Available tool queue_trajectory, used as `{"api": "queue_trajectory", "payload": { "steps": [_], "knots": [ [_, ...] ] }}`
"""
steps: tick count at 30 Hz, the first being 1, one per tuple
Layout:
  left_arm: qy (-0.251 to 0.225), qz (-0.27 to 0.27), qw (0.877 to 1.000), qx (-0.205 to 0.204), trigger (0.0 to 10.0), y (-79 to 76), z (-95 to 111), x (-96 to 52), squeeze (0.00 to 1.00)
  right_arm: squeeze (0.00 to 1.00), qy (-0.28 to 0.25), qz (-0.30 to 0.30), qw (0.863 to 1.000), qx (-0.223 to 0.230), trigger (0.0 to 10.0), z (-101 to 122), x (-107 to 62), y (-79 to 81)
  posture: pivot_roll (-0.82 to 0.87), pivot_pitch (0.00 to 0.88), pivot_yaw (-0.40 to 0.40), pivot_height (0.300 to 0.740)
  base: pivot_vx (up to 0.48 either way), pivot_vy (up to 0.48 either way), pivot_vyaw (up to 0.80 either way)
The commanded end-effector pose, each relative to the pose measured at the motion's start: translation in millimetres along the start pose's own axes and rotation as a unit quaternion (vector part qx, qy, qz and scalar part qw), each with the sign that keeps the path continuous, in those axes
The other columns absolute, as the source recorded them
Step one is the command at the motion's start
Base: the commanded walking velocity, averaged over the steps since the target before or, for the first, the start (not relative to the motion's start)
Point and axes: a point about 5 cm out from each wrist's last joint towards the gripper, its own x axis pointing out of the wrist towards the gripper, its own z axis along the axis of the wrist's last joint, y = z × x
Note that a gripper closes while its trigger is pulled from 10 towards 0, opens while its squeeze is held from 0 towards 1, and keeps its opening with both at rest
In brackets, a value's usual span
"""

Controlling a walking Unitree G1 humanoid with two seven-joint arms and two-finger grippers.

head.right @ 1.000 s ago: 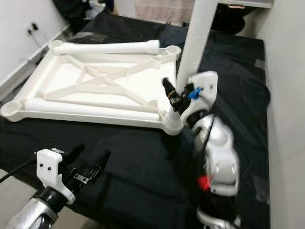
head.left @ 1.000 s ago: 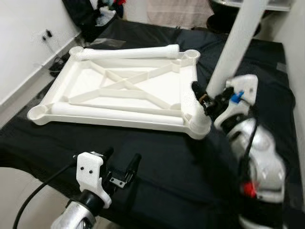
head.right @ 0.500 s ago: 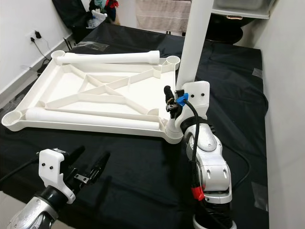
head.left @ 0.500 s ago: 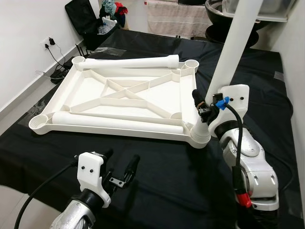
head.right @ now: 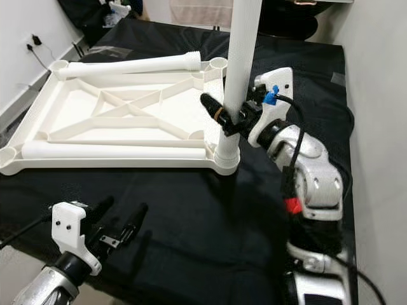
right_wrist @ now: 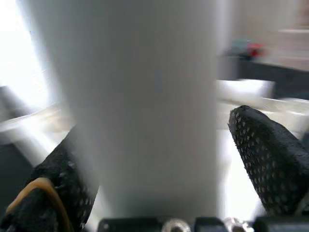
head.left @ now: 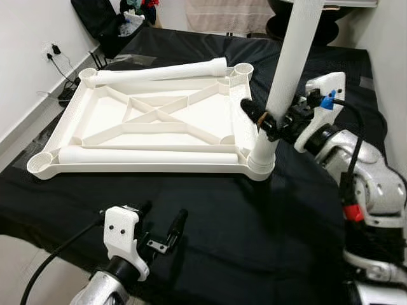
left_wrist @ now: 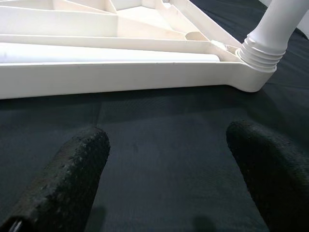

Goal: Building children table

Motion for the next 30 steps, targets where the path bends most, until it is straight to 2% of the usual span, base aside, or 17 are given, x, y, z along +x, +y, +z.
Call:
{"api": "queue_trajectory", "payload": {
  "steps": [1,2,3,7,10,11,12,13,15,18,22,23,27,28,29,30],
  "knots": [
    [0.012,0.001,1.0,0.001,10.0,-0.1,-2,-2.7,0.0,1.0,-0.014,0.039,0.999,0.002,10.0,3,2.1,4.6,0.03,0.246,0.029,0.74,0.0,0.0,0.0],
    [0.012,0.002,1.0,0.001,10.0,-0.4,-2,-3.2,0.0,0.62,-0.012,0.064,0.998,-0.003,10.0,4,1.8,2.0,0.03,0.25,0.03,0.74,0.0,0.0,0.0],
    [0.012,0.002,1.0,0.001,10.0,-1.1,-1,-4.0,0.0,0.0,-0.011,0.077,0.997,-0.014,10.0,6,3.5,-2.6,0.04,0.261,0.032,0.74,0.0,0.0,0.0],
    [0.013,0.002,1.0,0.001,10.0,-3.2,0,-6.0,0.0,0.0,-0.026,0.11,0.993,-0.013,10.0,16,6.6,-14.9,0.05,0.262,0.027,0.74,0.0,0.0,0.0],
    [0.012,0.002,1.0,0.0,10.0,-4.0,0,-6.2,0.0,0.0,-0.027,0.116,0.993,-0.014,10.0,17,5.5,-17.5,0.05,0.263,0.027,0.74,0.0,0.0,0.0],
    [0.012,0.002,1.0,0.0,10.0,-4.8,0,-6.6,0.0,0.0,-0.026,0.121,0.992,-0.019,5.0,18,3.4,-21.0,0.05,0.261,0.029,0.74,0.0,0.0,0.0],
    [0.012,0.002,1.0,0.0,10.0,-4.8,0,-6.6,0.0,0.0,-0.026,0.121,0.992,-0.019,5.0,18,3.4,-21.0,0.05,0.261,0.029,0.74,0.0,0.0,0.0],
    [0.012,0.002,1.0,0.0,10.0,-5.1,0,-6.7,0.0,0.0,-0.025,0.124,0.992,-0.022,0.2,19,1.4,-23.9,0.05,0.261,0.03,0.74,0.0,0.0,0.0],
    [0.012,0.002,1.0,0.0,10.0,-5.1,0,-6.7,0.0,0.0,-0.025,0.124,0.992,-0.022,0.2,19,1.4,-23.9,0.05,0.261,0.03,0.74,0.0,0.0,0.0],
    [0.013,0.002,1.0,-0.001,10.0,-4.9,0,-6.0,0.0,0.0,-0.007,0.152,0.988,-0.025,0.0,18,-12.1,-29.9,0.04,0.259,0.027,0.74,0.0,0.0,0.0],
    [0.013,0.002,1.0,-0.002,10.0,-4.7,0,-5.7,0.0,0.0,0.0,0.162,0.987,-0.024,0.0,16,-16.2,-30.0,0.04,0.259,0.027,0.74,0.0,0.0,0.0],
    [0.012,0.002,1.0,-0.002,10.0,-4.3,0,-5.1,0.0,0.0,0.012,0.168,0.985,-0.026,0.0,13,-22.5,-27.9,0.04,0.253,0.025,0.74,0.0,0.0,0.0],
    [0.012,0.003,1.0,-0.002,10.0,-2.9,-1,-3.3,0.0,0.0,0.034,0.146,0.988,-0.034,0.0,3,-30.8,-22.6,0.02,0.24,0.019,0.74,0.0,0.0,0.0],
    [0.012,0.004,1.0,-0.001,10.0,-0.8,-2,-1.4,0.0,0.0,0.055,0.082,0.995,-0.007,0.0,-22,-29.6,1.5,0.01,0.229,0.013,0.74,0.0,0.0,0.0],
    [0.012,0.004,1.0,-0.001,10.0,-0.8,-2,-1.4,0.0,0.0,0.055,0.082,0.995,-0.007,0.0,-22,-29.6,1.5,0.01,0.229,0.013,0.74,0.0,0.0,0.0],
    [0.011,0.004,1.0,-0.001,10.0,-0.1,-3,-0.9,0.0,0.0,0.062,0.055,0.997,0.01,0.0,-32,-28.7,12.6,0.01,0.229,0.013,0.74,0.0,0.0,0.0]
  ]
}}
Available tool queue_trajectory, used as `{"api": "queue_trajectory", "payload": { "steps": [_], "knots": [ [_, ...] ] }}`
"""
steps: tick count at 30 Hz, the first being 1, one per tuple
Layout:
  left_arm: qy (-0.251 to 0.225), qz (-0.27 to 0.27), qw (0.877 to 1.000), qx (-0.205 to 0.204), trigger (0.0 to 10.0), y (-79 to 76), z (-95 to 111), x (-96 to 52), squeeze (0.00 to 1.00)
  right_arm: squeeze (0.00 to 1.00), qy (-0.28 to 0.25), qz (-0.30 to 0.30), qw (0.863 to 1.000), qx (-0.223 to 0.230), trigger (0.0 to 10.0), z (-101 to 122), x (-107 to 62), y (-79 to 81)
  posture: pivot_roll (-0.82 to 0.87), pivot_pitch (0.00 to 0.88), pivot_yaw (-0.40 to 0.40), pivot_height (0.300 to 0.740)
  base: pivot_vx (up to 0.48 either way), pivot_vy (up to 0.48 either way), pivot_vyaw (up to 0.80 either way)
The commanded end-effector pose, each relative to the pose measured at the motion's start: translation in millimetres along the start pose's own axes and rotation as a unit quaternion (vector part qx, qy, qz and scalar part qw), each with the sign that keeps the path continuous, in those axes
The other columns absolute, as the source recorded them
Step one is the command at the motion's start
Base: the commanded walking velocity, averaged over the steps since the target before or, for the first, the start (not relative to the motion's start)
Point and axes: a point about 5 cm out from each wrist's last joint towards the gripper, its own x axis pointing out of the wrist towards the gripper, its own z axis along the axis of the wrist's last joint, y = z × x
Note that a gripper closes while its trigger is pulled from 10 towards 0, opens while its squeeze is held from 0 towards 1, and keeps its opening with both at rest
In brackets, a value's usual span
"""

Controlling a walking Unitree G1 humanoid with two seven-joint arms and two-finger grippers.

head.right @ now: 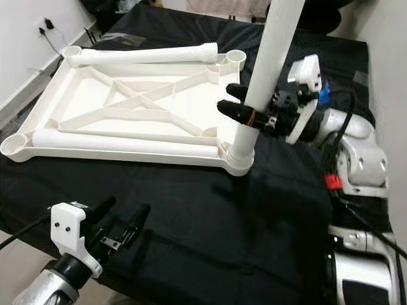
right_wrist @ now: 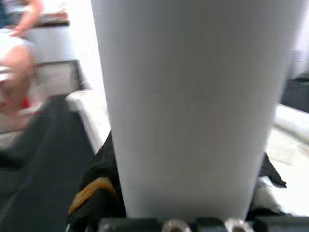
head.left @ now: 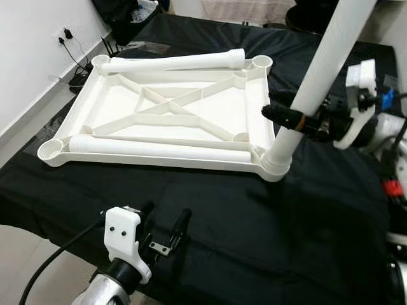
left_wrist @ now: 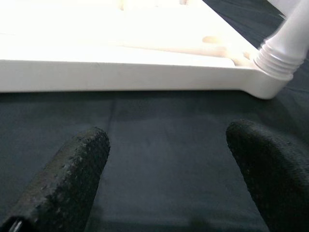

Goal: Building children table

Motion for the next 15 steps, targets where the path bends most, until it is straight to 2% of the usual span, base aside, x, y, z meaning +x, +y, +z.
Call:
{"api": "queue_trajectory", "payload": {
  "steps": [1,2,3,4,5,6,7,8,9,11,15],
  "knots": [
    [0.014,0.005,1.0,-0.001,10.0,2.6,-6,-1.8,0.0,0.0,0.057,-0.013,0.996,0.063,0.0,-32,5.5,17.4,0.01,0.229,0.013,0.74,0.0,0.0,0.0],
    [0.014,0.005,1.0,0.0,10.0,4.2,-6,-0.8,0.0,0.0,0.089,-0.073,0.99,0.086,0.0,-52,15.1,40.2,0.01,0.228,0.008,0.74,0.0,0.0,0.0],
    [0.014,0.005,1.0,0.0,10.0,5.3,-6,-0.2,0.0,0.0,0.109,-0.113,0.983,0.096,0.0,-63,19.8,54.9,0.01,0.228,0.008,0.74,0.0,0.0,0.0],
    [0.014,0.005,1.0,0.001,10.0,6.7,-6,0.2,0.0,0.0,0.159,-0.217,0.96,0.08,0.0,-82,19.3,64.2,-0.02,0.22,0.019,0.74,0.0,0.0,0.0],
    [0.014,0.005,1.0,0.001,10.0,6.7,-6,0.2,0.0,0.0,0.159,-0.217,0.96,0.08,0.0,-82,19.3,64.2,-0.02,0.22,0.019,0.74,0.0,0.0,0.0],
    [0.014,0.006,1.0,0.001,10.0,7.6,-6,0.4,0.0,0.0,0.191,-0.288,0.936,0.062,0.0,-93,16.4,69.9,-0.02,0.22,0.019,0.74,0.0,0.0,0.0],
    [0.014,0.006,1.0,0.002,10.0,7.4,-8,1.5,0.0,0.0,0.209,-0.329,0.917,0.083,0.0,-104,13.1,75.7,0.0,0.203,0.013,0.74,0.0,0.0,0.0],
    [0.014,0.006,1.0,0.002,10.0,7.4,-8,1.5,0.0,0.0,0.209,-0.329,0.917,0.083,0.0,-104,13.1,75.7,0.0,0.203,0.013,0.74,0.0,0.0,0.0],
    [0.015,0.006,1.0,0.002,10.0,7.2,-8,2.3,0.0,0.0,0.219,-0.35,0.905,0.102,0.0,-111,11.2,80.2,0.0,0.203,0.013,0.74,0.0,0.0,0.0],
    [0.015,0.005,1.0,0.002,10.0,7.3,-10,2.9,0.0,0.0,0.215,-0.354,0.904,0.105,0.0,-112,11.7,80.9,0.0,0.188,0.008,0.74,0.0,0.0,0.0],
    [0.015,0.009,1.0,0.003,10.0,9.3,-12,4.4,0.0,0.0,0.19,-0.368,0.904,0.103,0.0,-104,25.2,60.8,0.0,0.161,0.0,0.74,0.0,0.0,0.0]
  ]
}}
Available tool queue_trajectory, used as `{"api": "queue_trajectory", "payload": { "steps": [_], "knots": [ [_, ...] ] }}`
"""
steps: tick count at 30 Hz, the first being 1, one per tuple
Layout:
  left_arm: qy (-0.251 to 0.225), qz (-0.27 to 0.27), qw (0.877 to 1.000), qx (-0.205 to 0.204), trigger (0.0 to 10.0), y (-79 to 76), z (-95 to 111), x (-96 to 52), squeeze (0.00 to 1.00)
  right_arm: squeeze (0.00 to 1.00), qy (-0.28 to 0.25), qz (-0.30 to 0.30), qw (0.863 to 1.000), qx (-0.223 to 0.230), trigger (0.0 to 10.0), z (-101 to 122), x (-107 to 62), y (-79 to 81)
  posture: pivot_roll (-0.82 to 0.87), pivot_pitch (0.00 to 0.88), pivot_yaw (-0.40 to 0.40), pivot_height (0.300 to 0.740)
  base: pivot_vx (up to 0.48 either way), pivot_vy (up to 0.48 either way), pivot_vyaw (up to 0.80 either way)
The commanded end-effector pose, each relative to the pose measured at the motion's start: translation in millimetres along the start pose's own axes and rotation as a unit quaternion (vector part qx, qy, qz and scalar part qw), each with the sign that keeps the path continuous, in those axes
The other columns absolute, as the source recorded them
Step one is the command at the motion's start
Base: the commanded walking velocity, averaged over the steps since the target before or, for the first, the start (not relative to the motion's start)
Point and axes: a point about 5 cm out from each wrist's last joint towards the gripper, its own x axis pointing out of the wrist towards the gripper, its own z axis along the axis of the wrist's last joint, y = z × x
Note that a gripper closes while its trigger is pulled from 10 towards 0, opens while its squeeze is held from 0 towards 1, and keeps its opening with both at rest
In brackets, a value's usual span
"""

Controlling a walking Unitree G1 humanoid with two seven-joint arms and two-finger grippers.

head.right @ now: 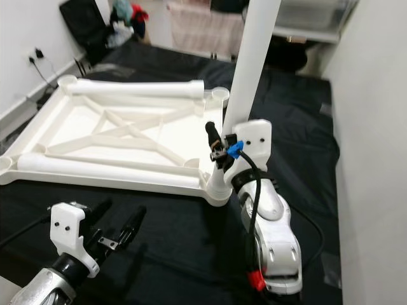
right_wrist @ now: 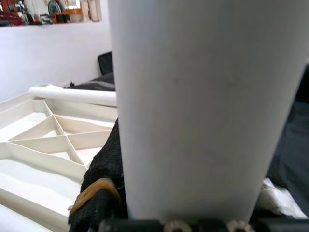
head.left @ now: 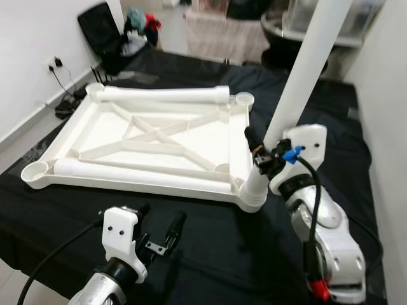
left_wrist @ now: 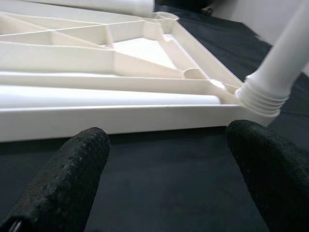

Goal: Building children table

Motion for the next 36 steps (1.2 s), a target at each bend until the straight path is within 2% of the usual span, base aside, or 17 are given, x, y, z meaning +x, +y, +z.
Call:
{"api": "queue_trajectory", "payload": {
  "steps": [1,3,4,5,6,8,11,12,13,15,16,17,31,32,33,34,36],
  "knots": [
    [0.006,0.005,1.0,0.002,10.0,1.7,-4,-2.1,0.0,0.0,0.15,-0.041,0.988,0.016,0.0,-57,-2.6,-12.9,0.0,0.161,0.0,0.74,0.0,0.0,0.0],
    [0.006,0.006,1.0,0.003,10.0,2.0,-4,-2.0,0.0,0.0,0.149,-0.041,0.988,0.016,0.0,-56,-1.9,-12.7,0.0,0.161,0.0,0.74,0.0,0.0,0.0],
    [0.005,0.007,1.0,0.004,10.0,2.1,-4,-2.0,0.0,0.0,0.15,-0.041,0.988,0.013,4.0,-55,-1.6,-12.3,0.0,0.161,0.0,0.74,0.0,0.0,0.0],
    [0.005,0.007,1.0,0.004,10.0,2.1,-4,-2.0,0.0,0.0,0.15,-0.041,0.988,0.013,4.0,-55,-1.6,-12.3,0.0,0.161,0.0,0.74,0.0,0.0,0.0],
    [0.005,0.007,1.0,0.004,10.0,1.8,-4,-2.2,0.0,0.0,0.149,-0.043,0.988,0.011,10.0,-53,-1.6,-10.1,0.0,0.165,-0.001,0.74,0.0,0.0,0.0],
    [0.004,0.007,1.0,0.003,10.0,0.5,-4,-2.8,0.0,0.0,0.135,-0.019,0.991,0.009,10.0,-46,1.0,-7.7,0.0,0.169,0.002,0.74,0.0,0.0,0.0],
    [0.004,0.005,1.0,0.001,10.0,-1.5,-4,-2.9,0.0,0.0,0.069,0.139,0.987,0.034,10.0,-22,10.8,0.9,0.0,0.166,0.004,0.74,0.0,0.0,0.0],
    [0.003,0.003,1.0,-0.001,10.0,-2.3,-4,-2.7,0.0,0.16,0.043,0.197,0.979,0.031,10.0,-10,11.6,-1.7,-0.01,0.164,0.006,0.74,0.0,0.0,0.0],
    [0.003,0.002,1.0,-0.002,10.0,-3.1,-5,-2.5,0.0,0.59,0.029,0.229,0.973,0.02,10.0,-2,12.0,-6.4,-0.01,0.163,0.006,0.74,0.0,0.0,0.0],
    [0.003,0.001,1.0,-0.003,10.0,-3.7,-5,-2.3,0.0,0.69,0.02,0.251,0.968,0.007,10.0,5,13.2,-12.0,0.0,0.163,0.004,0.74,0.0,0.0,0.0],
    [0.003,0.0,1.0,-0.004,10.0,-4.1,-5,-2.1,0.0,0.93,0.014,0.274,0.962,0.0,10.0,11,14.2,-16.8,0.0,0.164,0.003,0.74,0.0,0.0,0.0],
    [0.003,0.0,1.0,-0.004,10.0,-4.2,-5,-1.9,0.0,1.0,0.012,0.287,0.958,-0.01,10.0,14,15.2,-20.3,0.0,0.164,0.003,0.74,0.0,0.0,0.0],
    [-0.001,0.0,1.0,-0.004,10.0,-8.0,-1,-4.7,0.0,1.0,-0.008,0.419,0.907,-0.04,10.0,39,27.5,-41.8,0.04,0.215,0.007,0.74,0.0,0.0,0.0],
    [-0.001,0.001,1.0,-0.004,10.0,-8.9,0,-6.2,0.0,0.65,-0.012,0.438,0.898,-0.037,10.0,44,26.3,-46.4,0.05,0.221,0.01,0.74,0.0,0.0,0.0],
    [-0.001,0.001,1.0,-0.004,10.0,-8.9,0,-6.2,0.0,0.65,-0.012,0.438,0.898,-0.037,10.0,44,26.3,-46.4,0.05,0.221,0.01,0.74,0.0,0.0,0.0],
    [-0.001,0.001,1.0,-0.003,10.0,-9.6,1,-8.1,0.0,0.0,-0.02,0.452,0.891,-0.03,10.0,49,25.2,-51.6,0.05,0.233,0.013,0.74,0.0,0.0,0.0],
    [-0.001,0.001,1.0,-0.003,10.0,-10.6,2,-9.8,0.0,0.0,-0.024,0.46,0.887,-0.027,10.0,53,24.8,-57.0,0.05,0.247,0.011,0.74,0.0,0.0,0.0]
  ]
}}
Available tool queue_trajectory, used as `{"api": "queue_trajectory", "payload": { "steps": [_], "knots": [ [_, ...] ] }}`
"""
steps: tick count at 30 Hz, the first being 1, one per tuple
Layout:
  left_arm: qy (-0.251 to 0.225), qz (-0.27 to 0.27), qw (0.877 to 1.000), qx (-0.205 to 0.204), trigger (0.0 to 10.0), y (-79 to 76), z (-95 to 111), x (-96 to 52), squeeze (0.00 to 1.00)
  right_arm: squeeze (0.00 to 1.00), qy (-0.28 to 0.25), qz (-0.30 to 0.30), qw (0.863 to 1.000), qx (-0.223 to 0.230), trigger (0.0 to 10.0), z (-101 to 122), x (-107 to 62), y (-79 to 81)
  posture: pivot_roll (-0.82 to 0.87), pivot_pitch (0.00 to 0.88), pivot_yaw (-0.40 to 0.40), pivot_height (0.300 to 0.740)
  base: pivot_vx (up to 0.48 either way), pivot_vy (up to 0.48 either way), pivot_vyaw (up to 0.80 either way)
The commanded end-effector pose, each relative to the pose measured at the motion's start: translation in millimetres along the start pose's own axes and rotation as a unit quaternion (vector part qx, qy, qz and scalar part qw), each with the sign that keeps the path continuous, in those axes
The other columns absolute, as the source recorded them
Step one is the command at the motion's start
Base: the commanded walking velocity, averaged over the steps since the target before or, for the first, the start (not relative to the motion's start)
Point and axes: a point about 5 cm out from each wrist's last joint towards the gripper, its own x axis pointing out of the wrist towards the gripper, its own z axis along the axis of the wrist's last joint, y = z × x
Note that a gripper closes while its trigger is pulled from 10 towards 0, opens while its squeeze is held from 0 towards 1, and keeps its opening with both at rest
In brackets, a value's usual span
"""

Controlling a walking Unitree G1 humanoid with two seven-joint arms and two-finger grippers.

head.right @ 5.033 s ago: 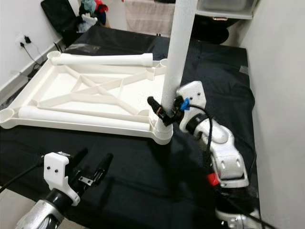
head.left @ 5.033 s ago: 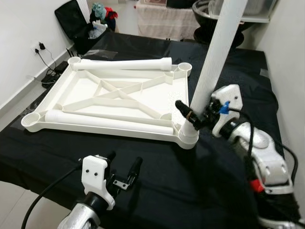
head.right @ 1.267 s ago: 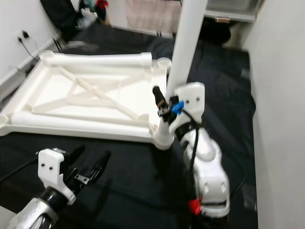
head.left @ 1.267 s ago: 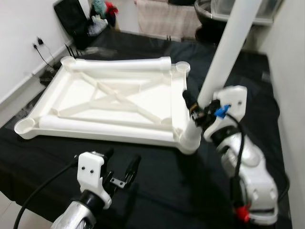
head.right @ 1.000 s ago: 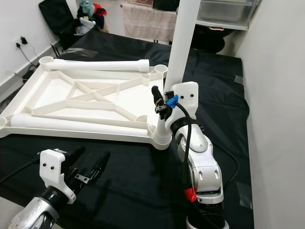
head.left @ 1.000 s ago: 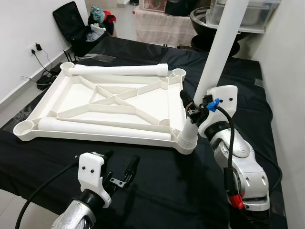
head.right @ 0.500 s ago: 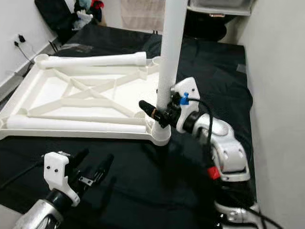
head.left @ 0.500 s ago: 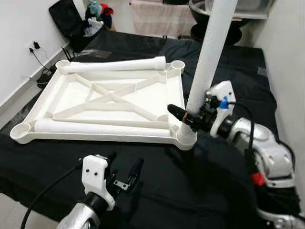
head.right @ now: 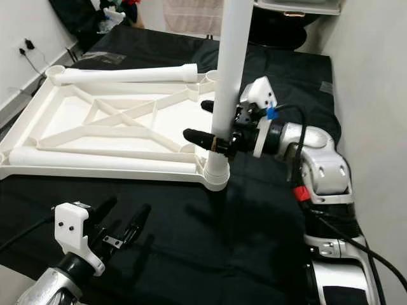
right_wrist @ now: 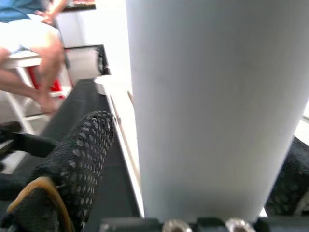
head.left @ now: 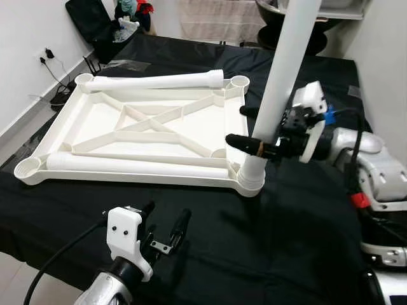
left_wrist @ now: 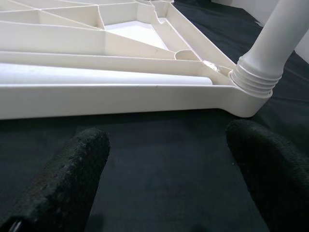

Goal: Building children table

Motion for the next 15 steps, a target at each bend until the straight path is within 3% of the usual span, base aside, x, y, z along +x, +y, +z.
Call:
{"api": "queue_trajectory", "payload": {
  "steps": [1,2,3,8,12,14,15],
  "knots": [
    [0.009,0.002,1.0,0.004,10.0,-1.3,-1,-3.1,0.0,0.0,-0.012,0.009,1.0,-0.001,10.0,4,-4.8,-2.0,0.05,0.247,0.011,0.74,0.0,0.0,0.0],
    [0.009,0.001,1.0,0.004,10.0,-2.1,0,-4.5,0.0,0.0,-0.015,0.017,1.0,-0.003,3.1,7,-9.0,-4.0,0.05,0.256,0.011,0.74,0.0,0.0,0.0],
    [0.01,0.001,1.0,0.004,10.0,-2.7,1,-5.3,0.0,0.0,-0.018,0.021,1.0,-0.001,0.0,9,-11.7,-5.5,0.04,0.258,0.012,0.74,0.0,0.0,0.0],
    [0.01,0.0,1.0,0.002,10.0,-3.6,2,-5.3,0.0,0.0,-0.021,0.034,0.999,-0.006,0.0,12,-15.3,-4.6,0.04,0.267,0.008,0.74,0.0,0.0,0.0],
    [0.011,0.002,1.0,0.002,10.0,-2.8,1,-5.2,0.0,0.0,-0.002,-0.034,0.999,-0.009,0.0,-5,-12.7,2.8,0.03,0.248,-0.008,0.74,0.0,0.0,0.0],
    [0.011,0.002,1.0,0.002,10.0,-2.8,1,-5.2,0.0,0.0,-0.002,-0.034,0.999,-0.009,0.0,-5,-12.7,2.8,0.03,0.248,-0.008,0.74,0.0,0.0,0.0],
    [0.013,0.003,1.0,0.003,10.0,-0.9,-2,-4.5,0.0,0.0,0.037,-0.165,0.985,0.025,0.0,-38,0.4,13.7,0.02,0.206,-0.015,0.74,0.0,0.0,0.0]
  ]
}}
